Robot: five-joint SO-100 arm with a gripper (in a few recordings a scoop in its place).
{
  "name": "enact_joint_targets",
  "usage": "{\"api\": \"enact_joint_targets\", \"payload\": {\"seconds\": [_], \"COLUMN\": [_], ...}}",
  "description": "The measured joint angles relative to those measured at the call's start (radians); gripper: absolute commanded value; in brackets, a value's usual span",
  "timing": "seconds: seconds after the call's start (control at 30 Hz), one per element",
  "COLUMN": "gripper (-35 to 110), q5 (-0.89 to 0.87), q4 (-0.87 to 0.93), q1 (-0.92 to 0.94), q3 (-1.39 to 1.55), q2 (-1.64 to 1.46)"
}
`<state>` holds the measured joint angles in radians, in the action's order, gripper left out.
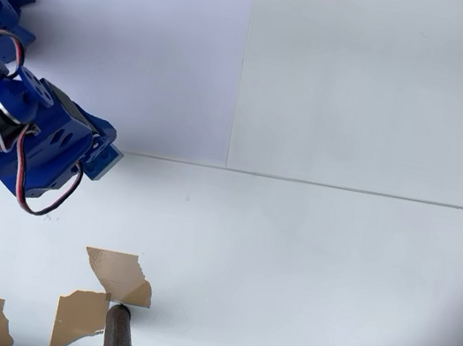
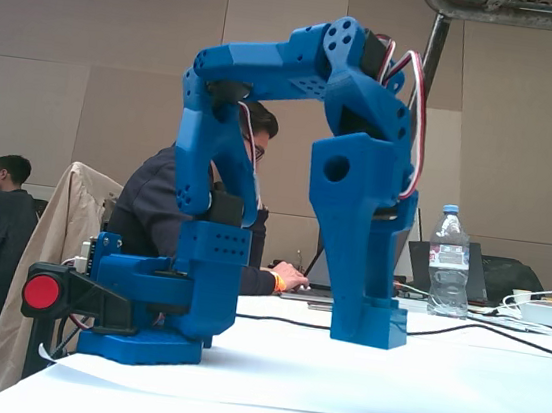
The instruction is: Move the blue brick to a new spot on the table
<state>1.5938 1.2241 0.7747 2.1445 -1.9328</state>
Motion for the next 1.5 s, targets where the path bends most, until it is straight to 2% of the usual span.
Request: {"api": "enact_joint_targets", "payload": {"seconds": [0.27,0.57,0.97,1.23,1.5], "gripper": [2,2,2,22,24], "q5": [-0.003,-0.037,-0.077,-0.077,-0.011], "q4": [0.0,-0.072,-0.1,-0.126,-0.009], "q1": [0.193,0.304,0.344,0.342,0.313], "q3": [0.0,-0.078,-0.092,-0.092,-0.147], "q2": [0.112,0.287,0.383,0.383,0.276]}}
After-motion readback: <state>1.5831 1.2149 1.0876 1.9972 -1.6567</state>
